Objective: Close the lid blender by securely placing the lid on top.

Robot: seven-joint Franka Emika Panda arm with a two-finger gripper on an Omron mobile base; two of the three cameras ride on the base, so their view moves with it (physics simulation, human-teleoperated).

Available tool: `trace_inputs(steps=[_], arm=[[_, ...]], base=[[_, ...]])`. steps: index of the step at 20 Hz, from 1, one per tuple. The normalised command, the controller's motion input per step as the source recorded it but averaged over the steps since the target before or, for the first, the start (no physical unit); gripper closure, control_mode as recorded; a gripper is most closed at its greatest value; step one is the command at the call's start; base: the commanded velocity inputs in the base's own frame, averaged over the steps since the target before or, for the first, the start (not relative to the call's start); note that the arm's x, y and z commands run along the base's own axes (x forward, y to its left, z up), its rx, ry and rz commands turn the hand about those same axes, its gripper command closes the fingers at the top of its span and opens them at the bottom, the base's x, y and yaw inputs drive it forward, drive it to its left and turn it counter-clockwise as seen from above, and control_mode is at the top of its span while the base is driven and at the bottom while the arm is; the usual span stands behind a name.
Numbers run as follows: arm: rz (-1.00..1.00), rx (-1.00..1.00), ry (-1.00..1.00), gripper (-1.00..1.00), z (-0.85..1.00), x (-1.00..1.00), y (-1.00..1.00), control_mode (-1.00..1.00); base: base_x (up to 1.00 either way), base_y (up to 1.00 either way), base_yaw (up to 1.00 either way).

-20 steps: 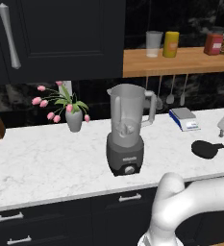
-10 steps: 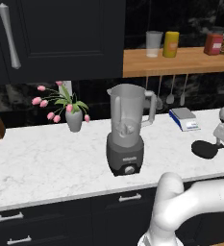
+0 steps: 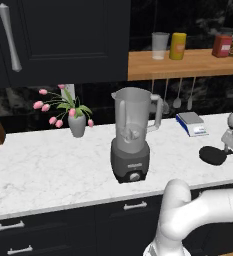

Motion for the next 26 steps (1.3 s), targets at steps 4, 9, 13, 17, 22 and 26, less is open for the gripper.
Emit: trace_inputs(steps=[4,9,13,17,22,26], arm=[[-0.02,0.0,-0.23,-1.0,0.08,0.0,0.0,-1.0],[0.0,-0.04,-0.13,-1.0,0.01,0.13,0.0,-1.0],[0.0,-0.05,0.0,-1.0,-0.01,0.21,0.0,-1.0],[0.0,-0.03,0.0,-1.0,0.0,0.29,0.0,-1.0],[0.0,-0.02,0.0,-1.0,-0.06,0.12,-0.05,-1.0],[0.0,-0.04,0.0,-1.0,-0.25,0.0,-0.04,-1.0]], base=[[0.0,0.0,0.0],[0.0,0.0,0.0],[0.0,0.0,0.0],[0.0,0.0,0.0],[0.0,0.0,0.0],[0.0,0.0,0.0]])
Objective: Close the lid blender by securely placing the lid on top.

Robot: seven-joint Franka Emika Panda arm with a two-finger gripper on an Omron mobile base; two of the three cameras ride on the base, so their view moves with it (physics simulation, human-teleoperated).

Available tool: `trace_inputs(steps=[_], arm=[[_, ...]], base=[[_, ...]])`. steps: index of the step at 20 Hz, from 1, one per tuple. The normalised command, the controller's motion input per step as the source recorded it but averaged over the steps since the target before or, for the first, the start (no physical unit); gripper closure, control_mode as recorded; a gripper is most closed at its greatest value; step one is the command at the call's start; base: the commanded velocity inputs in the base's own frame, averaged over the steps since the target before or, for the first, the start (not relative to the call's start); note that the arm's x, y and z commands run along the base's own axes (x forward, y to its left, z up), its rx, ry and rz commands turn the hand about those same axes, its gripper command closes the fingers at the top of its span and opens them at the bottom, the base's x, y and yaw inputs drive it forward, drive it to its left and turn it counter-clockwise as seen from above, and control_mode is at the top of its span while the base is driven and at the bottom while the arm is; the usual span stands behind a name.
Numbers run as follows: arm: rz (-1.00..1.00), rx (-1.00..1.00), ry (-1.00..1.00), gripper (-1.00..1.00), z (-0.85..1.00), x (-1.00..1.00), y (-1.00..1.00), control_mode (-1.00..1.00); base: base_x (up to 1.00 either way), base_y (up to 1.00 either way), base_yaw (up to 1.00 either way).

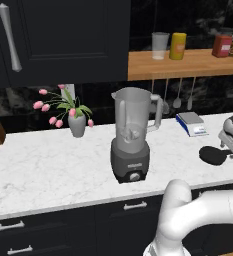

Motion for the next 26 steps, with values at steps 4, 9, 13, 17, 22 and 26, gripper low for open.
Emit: trace_inputs(steps=[4,9,13,17,22,26], arm=[[0.0,-0.04,0.0,-1.0,-0.19,0.01,0.0,-1.0],[0.0,-0.03,0.0,-1.0,-0.11,0.14,0.0,-1.0],[0.0,-0.03,0.0,-1.0,-0.13,0.15,0.0,-1.0],[0.0,-0.02,0.0,-1.0,-0.18,0.03,0.0,-1.0],[0.0,-0.01,0.02,1.0,-0.13,0.02,0.0,-1.0],[0.0,0.0,0.0,1.0,0.0,0.0,0.0,-1.0]], base=[[0.0,0.0,0.0],[0.0,0.0,0.0],[0.0,0.0,0.0],[0.0,0.0,0.0],[0.0,0.0,0.0],[0.0,0.0,0.0]])
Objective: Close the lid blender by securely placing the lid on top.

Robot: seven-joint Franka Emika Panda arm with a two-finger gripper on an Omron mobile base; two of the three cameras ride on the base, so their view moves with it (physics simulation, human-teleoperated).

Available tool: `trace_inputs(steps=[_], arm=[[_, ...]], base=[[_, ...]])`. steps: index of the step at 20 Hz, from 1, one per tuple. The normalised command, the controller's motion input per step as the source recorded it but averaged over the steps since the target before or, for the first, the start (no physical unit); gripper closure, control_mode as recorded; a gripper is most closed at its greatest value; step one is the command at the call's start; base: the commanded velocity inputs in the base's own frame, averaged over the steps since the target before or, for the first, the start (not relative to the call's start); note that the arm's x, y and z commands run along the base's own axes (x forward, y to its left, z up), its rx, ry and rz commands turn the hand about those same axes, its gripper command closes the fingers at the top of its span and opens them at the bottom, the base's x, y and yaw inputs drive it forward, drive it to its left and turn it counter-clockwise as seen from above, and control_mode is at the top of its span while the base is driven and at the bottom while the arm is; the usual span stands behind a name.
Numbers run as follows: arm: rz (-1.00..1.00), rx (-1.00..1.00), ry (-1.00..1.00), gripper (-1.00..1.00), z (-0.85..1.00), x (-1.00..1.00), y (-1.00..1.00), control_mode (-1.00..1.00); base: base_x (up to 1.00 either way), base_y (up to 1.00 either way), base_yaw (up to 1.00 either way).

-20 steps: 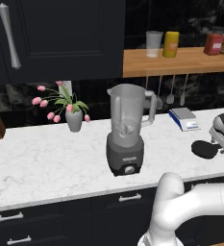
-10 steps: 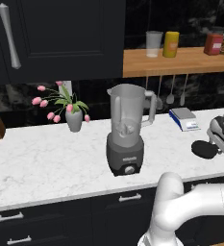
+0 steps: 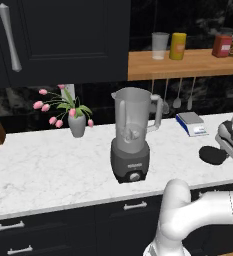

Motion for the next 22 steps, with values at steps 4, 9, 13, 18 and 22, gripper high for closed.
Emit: trace_inputs(steps=[4,9,13,18,22], arm=[[0.0,0.0,0.0,1.0,0.01,0.0,0.02,-1.0],[-0.02,0.0,-0.11,1.0,0.5,0.0,0.29,-1.0],[-0.05,0.0,-0.22,1.0,0.98,0.0,0.49,-1.0],[-0.03,0.0,-0.2,1.0,1.0,0.0,0.5,-1.0],[-0.04,0.0,-0.19,1.0,1.0,0.0,0.67,-1.0]], base=[[0.0,0.0,0.0],[0.0,0.0,0.0],[0.0,0.0,0.0],[0.0,0.0,0.0],[0.0,0.0,0.0]])
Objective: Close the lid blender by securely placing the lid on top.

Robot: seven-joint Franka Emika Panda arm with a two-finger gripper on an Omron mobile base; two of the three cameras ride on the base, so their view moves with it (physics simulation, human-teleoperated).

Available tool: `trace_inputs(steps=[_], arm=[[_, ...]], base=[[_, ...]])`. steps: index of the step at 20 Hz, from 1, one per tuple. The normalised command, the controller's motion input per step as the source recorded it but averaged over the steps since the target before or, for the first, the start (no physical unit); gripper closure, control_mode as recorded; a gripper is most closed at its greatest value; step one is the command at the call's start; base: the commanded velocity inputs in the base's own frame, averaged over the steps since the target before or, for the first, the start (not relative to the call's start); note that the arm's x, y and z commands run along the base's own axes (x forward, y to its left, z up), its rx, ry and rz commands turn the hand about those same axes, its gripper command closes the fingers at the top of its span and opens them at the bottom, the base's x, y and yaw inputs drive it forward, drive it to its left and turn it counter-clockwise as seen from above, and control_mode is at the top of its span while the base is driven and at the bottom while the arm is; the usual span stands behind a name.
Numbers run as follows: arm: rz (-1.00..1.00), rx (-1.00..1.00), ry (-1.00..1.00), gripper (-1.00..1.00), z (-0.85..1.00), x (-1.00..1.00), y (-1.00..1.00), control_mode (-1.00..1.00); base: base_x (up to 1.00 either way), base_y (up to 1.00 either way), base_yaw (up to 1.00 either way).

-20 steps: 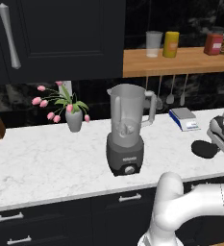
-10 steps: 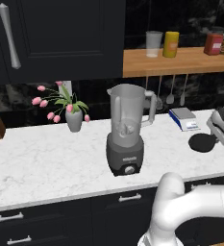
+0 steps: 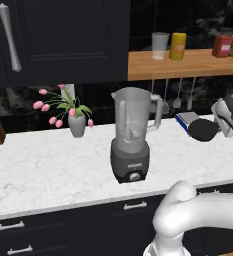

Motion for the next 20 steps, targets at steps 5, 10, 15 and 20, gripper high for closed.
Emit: trace_inputs(steps=[5,10,15,20], arm=[[-0.02,0.02,-0.14,1.0,1.0,0.0,0.76,-1.0],[0.0,0.1,-0.07,1.0,1.0,-0.12,0.66,-1.0],[0.0,0.25,0.0,1.0,1.0,-0.68,0.14,-1.0],[0.01,0.28,0.0,1.0,1.0,-0.58,0.09,-1.0]], base=[[0.0,0.0,0.0],[0.0,0.0,0.0],[0.0,0.0,0.0],[0.0,0.0,0.0]])
